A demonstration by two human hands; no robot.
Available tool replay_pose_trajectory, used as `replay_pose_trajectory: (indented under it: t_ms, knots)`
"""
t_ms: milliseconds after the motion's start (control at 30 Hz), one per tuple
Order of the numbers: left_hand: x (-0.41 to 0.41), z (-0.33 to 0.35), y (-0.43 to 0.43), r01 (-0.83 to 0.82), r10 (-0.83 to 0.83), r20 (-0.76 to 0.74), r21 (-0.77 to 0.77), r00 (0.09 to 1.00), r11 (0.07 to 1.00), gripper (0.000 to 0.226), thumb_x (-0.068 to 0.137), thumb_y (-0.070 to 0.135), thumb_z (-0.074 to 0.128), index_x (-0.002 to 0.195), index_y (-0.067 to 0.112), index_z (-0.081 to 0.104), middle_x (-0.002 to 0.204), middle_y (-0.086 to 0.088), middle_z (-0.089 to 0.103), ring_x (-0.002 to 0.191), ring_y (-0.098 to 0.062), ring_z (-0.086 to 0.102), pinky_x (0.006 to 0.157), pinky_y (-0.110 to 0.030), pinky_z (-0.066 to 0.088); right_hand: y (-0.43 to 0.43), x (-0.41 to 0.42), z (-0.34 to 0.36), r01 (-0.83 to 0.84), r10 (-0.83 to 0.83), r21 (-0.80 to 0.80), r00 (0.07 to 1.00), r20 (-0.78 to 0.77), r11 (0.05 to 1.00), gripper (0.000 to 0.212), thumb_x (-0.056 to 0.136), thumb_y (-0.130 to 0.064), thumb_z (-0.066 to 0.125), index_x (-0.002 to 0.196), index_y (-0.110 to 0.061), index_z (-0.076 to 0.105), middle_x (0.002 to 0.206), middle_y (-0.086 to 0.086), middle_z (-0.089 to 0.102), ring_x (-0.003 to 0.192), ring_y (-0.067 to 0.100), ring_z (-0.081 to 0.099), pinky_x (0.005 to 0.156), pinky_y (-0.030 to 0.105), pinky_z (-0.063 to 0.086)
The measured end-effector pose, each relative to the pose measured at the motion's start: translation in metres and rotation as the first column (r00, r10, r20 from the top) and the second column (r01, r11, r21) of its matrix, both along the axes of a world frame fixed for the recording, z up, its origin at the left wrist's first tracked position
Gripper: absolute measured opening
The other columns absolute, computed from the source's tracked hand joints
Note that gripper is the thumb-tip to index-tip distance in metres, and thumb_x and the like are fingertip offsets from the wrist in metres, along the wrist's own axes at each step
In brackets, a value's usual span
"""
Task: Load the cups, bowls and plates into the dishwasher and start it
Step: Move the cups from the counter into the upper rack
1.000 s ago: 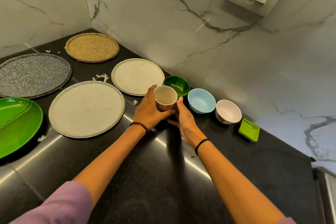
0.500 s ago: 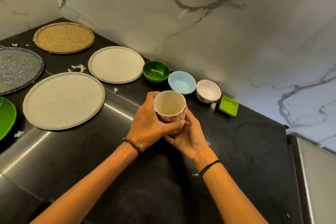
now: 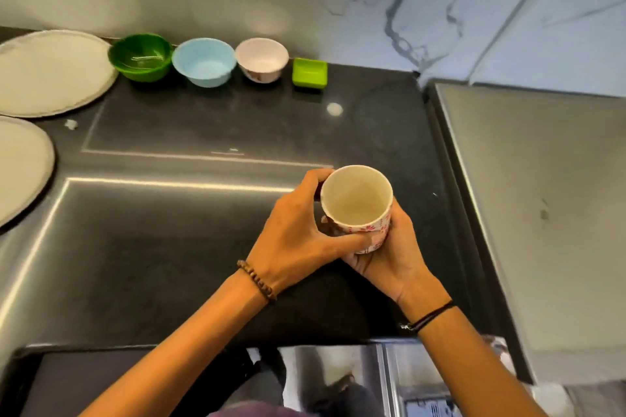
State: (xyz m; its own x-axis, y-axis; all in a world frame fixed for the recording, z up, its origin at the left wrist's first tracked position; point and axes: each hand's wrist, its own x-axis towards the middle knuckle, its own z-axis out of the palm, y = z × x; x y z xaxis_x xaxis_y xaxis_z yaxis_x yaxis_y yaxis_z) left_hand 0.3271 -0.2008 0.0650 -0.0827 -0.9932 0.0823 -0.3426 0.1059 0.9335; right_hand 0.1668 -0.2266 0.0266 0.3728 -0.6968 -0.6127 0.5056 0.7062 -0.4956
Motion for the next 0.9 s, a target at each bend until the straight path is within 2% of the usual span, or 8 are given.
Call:
replay_pose_trajectory:
  t_ms: [133, 367, 467, 567, 633, 733, 800, 900]
  knots:
    - [-0.056, 0.005, 0.029, 0.096, -0.096, 0.003, 0.01, 0.995, 0.995, 0.08, 0.06, 0.048, 0.086, 0.128, 0.028, 0.047, 0.117, 0.02, 0.059, 0.11, -0.001, 0.058, 0.089, -0.025, 0.054, 0.042, -0.058, 0.003, 0.069, -0.069, -0.046, 0.998, 0.01, 0.997, 0.047, 0.094, -0.053, 0.049, 0.109, -0.018, 0.075, 0.113, 0.014, 0.068, 0.096, 0.028, 0.064, 0.068, 0.035, 0.057]
    - [-0.183, 0.004, 0.106, 0.131, -0.131, 0.014, 0.0, 0.991, 0.991, 0.079, 0.063, 0.04, 0.088, 0.13, 0.025, 0.049, 0.12, 0.017, 0.06, 0.11, 0.003, 0.056, 0.09, -0.009, 0.043, 0.126, -0.184, -0.004, 0.145, -0.142, -0.111, 0.989, 0.041, 0.983, 0.048, 0.098, -0.051, 0.043, 0.114, -0.017, 0.073, 0.115, 0.015, 0.066, 0.099, 0.031, 0.06, 0.074, 0.035, 0.051]
    - [-0.242, -0.008, 0.144, 0.157, -0.155, -0.059, 0.039, 0.986, 0.987, 0.081, 0.062, 0.039, 0.089, 0.131, 0.023, 0.049, 0.12, 0.014, 0.06, 0.111, -0.001, 0.057, 0.085, -0.011, 0.048, 0.164, -0.24, -0.011, 0.235, -0.23, -0.089, 0.971, 0.062, 0.968, 0.045, 0.097, -0.046, 0.046, 0.118, -0.014, 0.069, 0.113, 0.016, 0.066, 0.095, 0.029, 0.064, 0.071, 0.035, 0.055]
    - [-0.297, -0.027, 0.181, 0.155, -0.15, -0.085, 0.058, 0.985, 0.986, 0.084, 0.063, 0.052, 0.082, 0.133, 0.024, 0.046, 0.123, 0.014, 0.057, 0.114, -0.004, 0.056, 0.086, -0.025, 0.054, 0.201, -0.29, -0.02, 0.274, -0.272, -0.066, 0.961, 0.042, 0.959, 0.046, 0.094, -0.044, 0.048, 0.119, -0.009, 0.067, 0.113, 0.017, 0.066, 0.094, 0.027, 0.066, 0.07, 0.035, 0.057]
    - [-0.332, -0.039, 0.201, 0.18, -0.171, -0.101, 0.094, 0.98, 0.979, 0.081, 0.066, 0.045, 0.083, 0.134, 0.025, 0.044, 0.125, 0.014, 0.055, 0.116, -0.005, 0.055, 0.089, -0.032, 0.055, 0.225, -0.32, -0.029, 0.315, -0.314, -0.049, 0.949, 0.031, 0.948, 0.05, 0.097, -0.044, 0.044, 0.126, -0.006, 0.061, 0.114, 0.018, 0.066, 0.092, 0.027, 0.067, 0.066, 0.035, 0.06]
    - [-0.373, -0.061, 0.22, 0.242, -0.221, -0.129, 0.175, 0.967, 0.954, 0.081, 0.069, 0.031, 0.086, 0.136, 0.026, 0.041, 0.128, 0.015, 0.053, 0.118, -0.003, 0.053, 0.093, -0.031, 0.053, 0.253, -0.36, -0.045, 0.365, -0.364, -0.024, 0.931, 0.032, 0.931, 0.053, 0.1, -0.044, 0.041, 0.13, -0.004, 0.057, 0.11, 0.018, 0.066, 0.086, 0.026, 0.069, 0.058, 0.033, 0.059]
    - [-0.397, -0.077, 0.226, 0.296, -0.277, -0.117, 0.218, 0.954, 0.93, 0.082, 0.069, 0.034, 0.085, 0.136, 0.029, 0.039, 0.13, 0.017, 0.052, 0.119, 0.001, 0.051, 0.097, -0.029, 0.049, 0.268, -0.385, -0.063, 0.381, -0.38, -0.013, 0.925, 0.022, 0.925, 0.051, 0.1, -0.046, 0.042, 0.126, -0.008, 0.064, 0.11, 0.015, 0.068, 0.09, 0.026, 0.065, 0.061, 0.031, 0.058]
    - [-0.42, -0.108, 0.229, 0.407, -0.424, -0.001, 0.279, 0.906, 0.87, 0.083, 0.074, 0.045, 0.078, 0.141, 0.03, 0.032, 0.135, 0.016, 0.05, 0.121, 0.001, 0.048, 0.101, -0.023, 0.043, 0.285, -0.421, -0.095, 0.394, -0.394, 0.036, 0.919, 0.005, 0.918, 0.05, 0.098, -0.05, 0.045, 0.113, -0.01, 0.072, 0.105, 0.014, 0.067, 0.083, 0.027, 0.055, 0.047, 0.024, 0.05]
